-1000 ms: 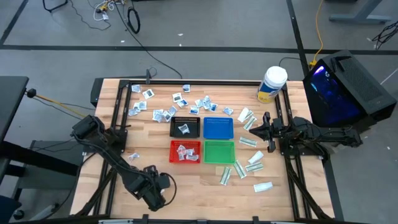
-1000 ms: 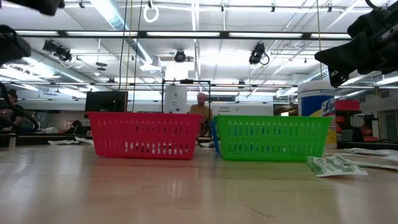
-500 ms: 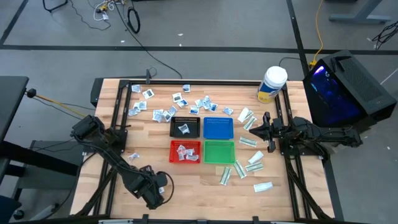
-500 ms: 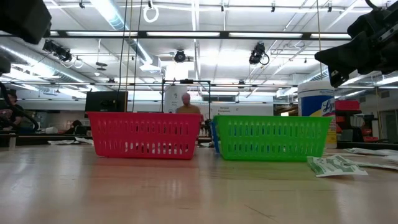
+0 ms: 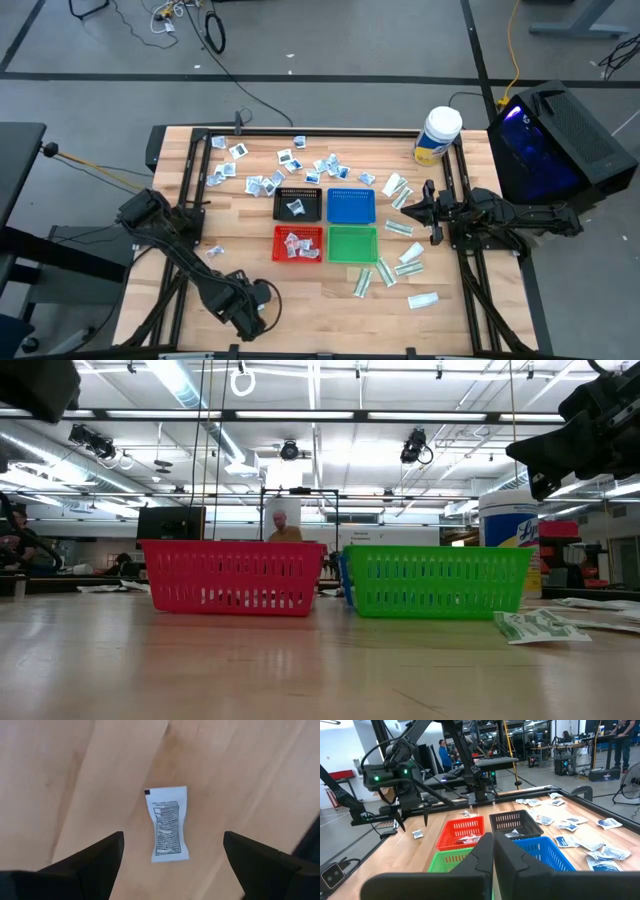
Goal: Pick & Place First Aid Supplies
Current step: Put the orange ointment pack into the orange bin
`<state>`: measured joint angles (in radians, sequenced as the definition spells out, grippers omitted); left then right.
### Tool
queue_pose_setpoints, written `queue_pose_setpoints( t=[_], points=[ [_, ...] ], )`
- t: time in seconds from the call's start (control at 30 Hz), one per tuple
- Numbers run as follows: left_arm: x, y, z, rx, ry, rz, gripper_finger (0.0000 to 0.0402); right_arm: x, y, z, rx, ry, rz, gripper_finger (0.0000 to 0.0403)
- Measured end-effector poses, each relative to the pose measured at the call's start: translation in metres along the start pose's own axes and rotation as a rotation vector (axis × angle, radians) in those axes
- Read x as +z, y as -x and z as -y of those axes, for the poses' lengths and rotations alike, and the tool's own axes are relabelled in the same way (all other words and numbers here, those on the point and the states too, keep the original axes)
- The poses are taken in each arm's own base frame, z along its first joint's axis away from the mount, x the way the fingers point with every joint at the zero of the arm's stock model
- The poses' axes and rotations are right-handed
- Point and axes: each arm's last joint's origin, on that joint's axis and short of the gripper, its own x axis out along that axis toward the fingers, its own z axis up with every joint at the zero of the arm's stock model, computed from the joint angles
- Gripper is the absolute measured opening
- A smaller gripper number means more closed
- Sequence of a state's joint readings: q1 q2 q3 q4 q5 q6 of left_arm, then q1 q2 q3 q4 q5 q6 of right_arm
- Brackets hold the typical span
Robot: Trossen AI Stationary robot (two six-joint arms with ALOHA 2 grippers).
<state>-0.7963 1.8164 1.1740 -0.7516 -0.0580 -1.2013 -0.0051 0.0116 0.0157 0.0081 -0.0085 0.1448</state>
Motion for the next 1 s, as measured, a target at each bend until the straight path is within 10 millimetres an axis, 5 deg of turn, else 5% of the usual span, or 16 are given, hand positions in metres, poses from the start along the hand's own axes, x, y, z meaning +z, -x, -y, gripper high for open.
queue_pose_setpoints(
  t=[0.73, 1.0],
  points=[
    [0.003, -0.027, 0.0, 0.06, -0.036, -0.05, 0.0349, 0.0, 0.0, 0.0, 0.0, 0.0, 0.0, 0.0018],
    [0.004, -0.028, -0.001, 0.057, -0.053, -0.074, 0.0295, 0.0, 0.0, 0.0, 0.0, 0.0, 0.0, 0.0018]
  ],
)
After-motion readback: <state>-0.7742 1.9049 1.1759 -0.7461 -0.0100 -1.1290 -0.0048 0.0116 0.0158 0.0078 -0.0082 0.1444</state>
